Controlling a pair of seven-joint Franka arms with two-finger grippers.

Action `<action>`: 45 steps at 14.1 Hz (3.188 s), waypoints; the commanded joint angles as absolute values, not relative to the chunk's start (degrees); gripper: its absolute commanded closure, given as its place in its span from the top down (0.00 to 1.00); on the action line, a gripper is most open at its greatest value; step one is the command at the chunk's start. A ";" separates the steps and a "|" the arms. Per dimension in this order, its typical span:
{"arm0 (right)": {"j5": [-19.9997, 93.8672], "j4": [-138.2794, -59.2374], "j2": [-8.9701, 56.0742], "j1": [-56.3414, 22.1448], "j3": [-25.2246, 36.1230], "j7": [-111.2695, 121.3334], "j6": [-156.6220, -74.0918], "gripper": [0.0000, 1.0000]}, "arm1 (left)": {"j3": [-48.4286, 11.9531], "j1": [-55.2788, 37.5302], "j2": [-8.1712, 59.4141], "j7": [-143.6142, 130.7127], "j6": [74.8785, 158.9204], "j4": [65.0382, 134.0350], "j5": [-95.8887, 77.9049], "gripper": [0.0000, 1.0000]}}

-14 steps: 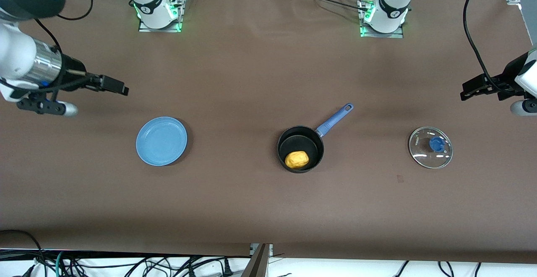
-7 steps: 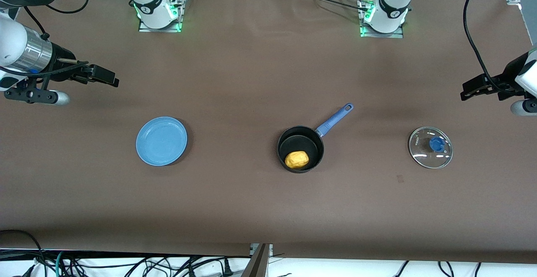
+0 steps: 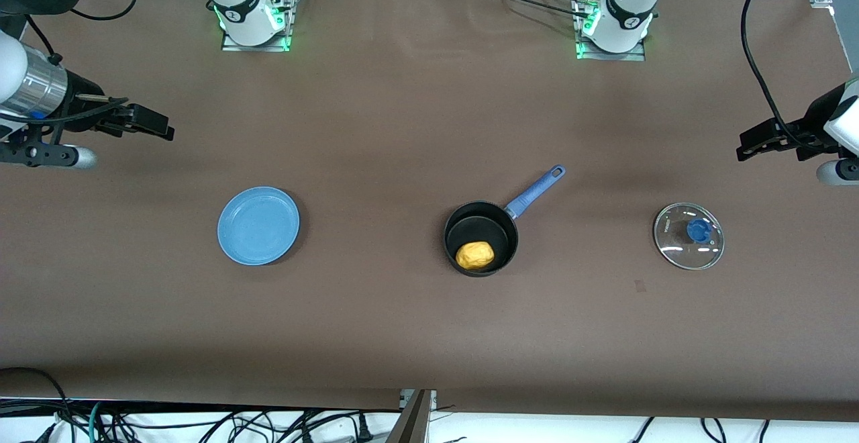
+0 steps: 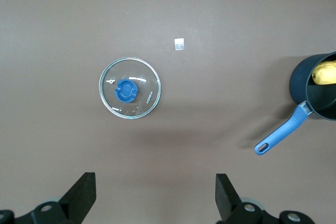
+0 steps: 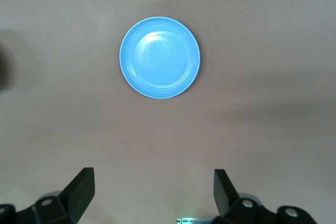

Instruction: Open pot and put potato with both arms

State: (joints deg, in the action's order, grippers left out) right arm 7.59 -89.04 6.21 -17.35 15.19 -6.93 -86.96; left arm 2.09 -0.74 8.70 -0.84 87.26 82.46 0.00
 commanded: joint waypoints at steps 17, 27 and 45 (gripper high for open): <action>-1.05 -92.73 0.09 -6.24 3.69 2.29 -86.04 1.00 | 2.37 -0.97 9.40 -1.32 86.13 80.95 -0.88 1.00; -1.76 -92.72 0.18 -6.15 3.78 2.29 -86.48 1.00 | 2.37 -0.97 9.40 -1.32 86.13 80.95 -0.88 1.00; -1.85 -92.64 0.18 -6.06 3.78 2.99 -86.75 1.00 | 2.37 -0.97 9.67 -1.32 86.13 80.86 -0.97 1.00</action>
State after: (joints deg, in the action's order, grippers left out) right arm -0.95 -93.25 0.25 -6.93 4.52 1.80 -86.70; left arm 2.09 -0.74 8.89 -0.84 87.26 82.46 0.00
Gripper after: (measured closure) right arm 0.000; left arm 0.000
